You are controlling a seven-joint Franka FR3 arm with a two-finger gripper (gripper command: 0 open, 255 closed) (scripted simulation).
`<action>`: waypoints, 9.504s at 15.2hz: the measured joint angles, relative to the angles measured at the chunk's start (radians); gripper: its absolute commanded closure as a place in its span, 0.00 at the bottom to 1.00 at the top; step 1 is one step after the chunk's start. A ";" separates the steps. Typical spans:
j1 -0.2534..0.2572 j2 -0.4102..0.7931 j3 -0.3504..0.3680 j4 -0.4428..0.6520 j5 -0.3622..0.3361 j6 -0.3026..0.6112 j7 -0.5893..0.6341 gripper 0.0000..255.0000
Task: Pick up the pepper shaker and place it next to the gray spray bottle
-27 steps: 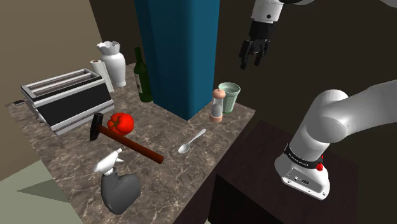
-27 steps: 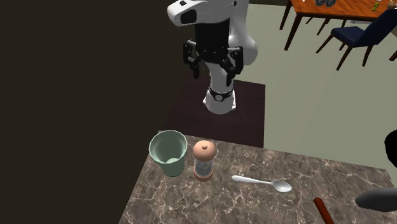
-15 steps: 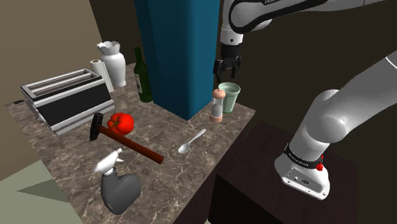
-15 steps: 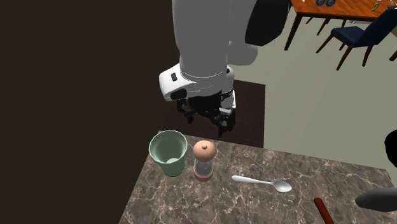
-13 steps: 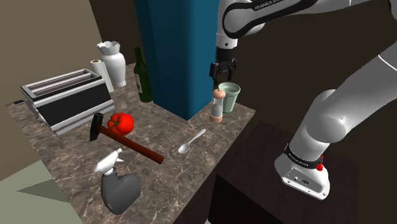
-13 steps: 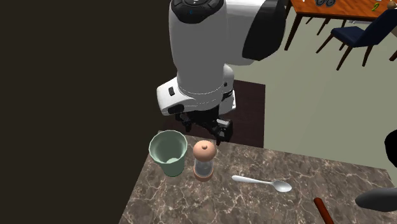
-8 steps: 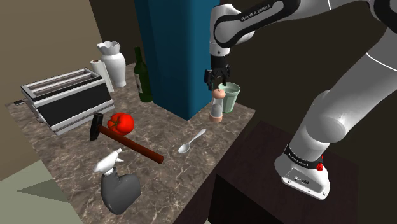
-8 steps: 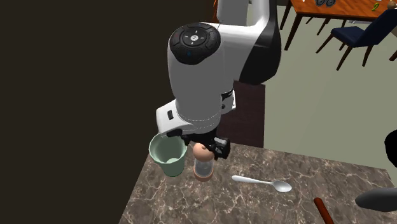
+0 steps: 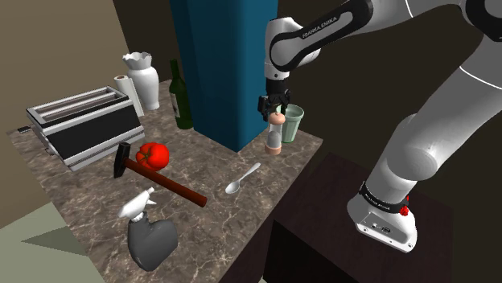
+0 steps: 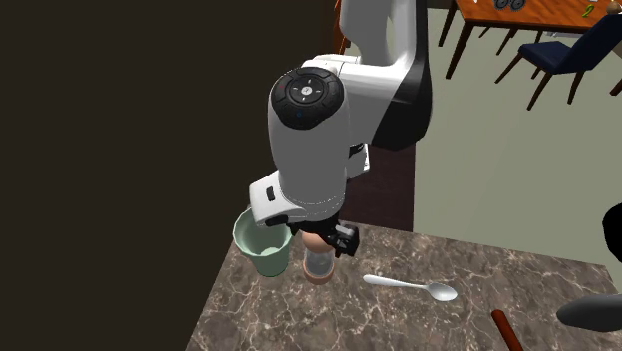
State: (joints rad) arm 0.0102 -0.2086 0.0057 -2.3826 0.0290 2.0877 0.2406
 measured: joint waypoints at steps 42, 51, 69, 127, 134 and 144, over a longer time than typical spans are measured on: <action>-0.001 -0.088 -0.002 0.284 -0.004 -0.371 0.008 1.00; -0.001 -0.084 -0.001 0.409 -0.004 -0.493 0.012 1.00; -0.002 -0.015 -0.004 0.728 -0.004 -0.742 0.015 1.00; 0.344 0.199 0.519 0.776 0.057 -0.527 0.878 1.00; 0.343 0.178 0.518 0.656 0.068 -0.426 0.865 1.00; 0.345 0.175 0.520 0.519 0.071 -0.293 0.855 1.00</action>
State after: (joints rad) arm 0.3550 -0.0335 0.5253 -1.8633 0.1002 1.7948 1.0959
